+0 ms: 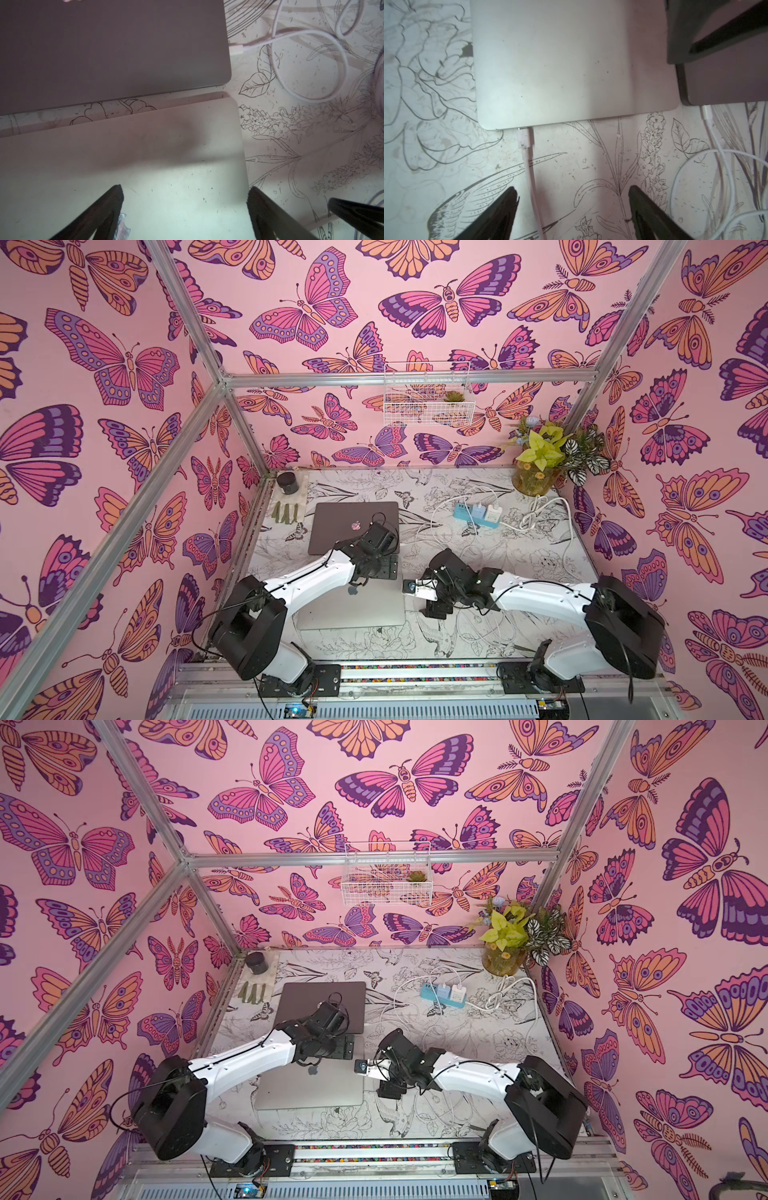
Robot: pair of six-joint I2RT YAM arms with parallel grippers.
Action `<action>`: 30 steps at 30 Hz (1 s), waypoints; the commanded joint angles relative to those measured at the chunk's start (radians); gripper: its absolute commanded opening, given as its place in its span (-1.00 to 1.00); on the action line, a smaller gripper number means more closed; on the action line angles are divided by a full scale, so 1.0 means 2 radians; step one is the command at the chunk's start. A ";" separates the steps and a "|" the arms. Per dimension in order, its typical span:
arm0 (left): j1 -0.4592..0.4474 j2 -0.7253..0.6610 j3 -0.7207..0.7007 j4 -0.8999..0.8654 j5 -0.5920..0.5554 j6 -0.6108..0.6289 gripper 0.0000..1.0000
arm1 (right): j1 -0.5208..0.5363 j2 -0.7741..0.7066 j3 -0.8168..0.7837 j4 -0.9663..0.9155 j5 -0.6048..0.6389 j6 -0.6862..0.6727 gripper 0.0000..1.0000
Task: Unplug the laptop charger
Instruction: Remove the charging cable from the laptop.
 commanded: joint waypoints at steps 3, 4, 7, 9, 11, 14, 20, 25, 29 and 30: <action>0.001 0.010 -0.011 -0.007 0.006 -0.001 0.93 | 0.012 0.047 0.042 -0.066 0.022 -0.036 0.41; 0.001 0.009 -0.014 -0.005 0.006 -0.001 0.94 | 0.015 0.056 0.046 -0.074 0.028 -0.040 0.39; 0.007 0.002 -0.028 -0.001 0.004 -0.006 0.95 | 0.018 0.073 0.064 -0.113 0.021 -0.045 0.36; 0.014 -0.010 -0.039 0.004 0.004 -0.010 0.94 | 0.022 0.073 0.070 -0.128 0.019 -0.038 0.36; 0.020 -0.025 -0.054 0.014 0.002 -0.011 0.95 | 0.024 0.066 0.067 -0.134 0.014 -0.034 0.36; 0.035 -0.038 -0.076 0.035 0.008 -0.013 0.95 | 0.027 0.066 0.061 -0.119 0.012 -0.032 0.13; 0.042 -0.037 -0.081 0.042 0.012 -0.003 0.95 | 0.033 0.110 0.097 -0.160 0.034 -0.022 -0.63; 0.042 -0.029 -0.087 0.046 0.014 0.000 0.96 | 0.033 0.114 0.101 -0.174 0.030 -0.021 -1.00; 0.043 -0.029 -0.093 0.051 0.009 0.003 0.97 | 0.033 0.104 0.100 -0.183 0.037 -0.022 -1.00; 0.044 -0.031 -0.097 0.055 0.009 0.003 0.98 | 0.032 0.098 0.098 -0.184 0.040 -0.022 -1.00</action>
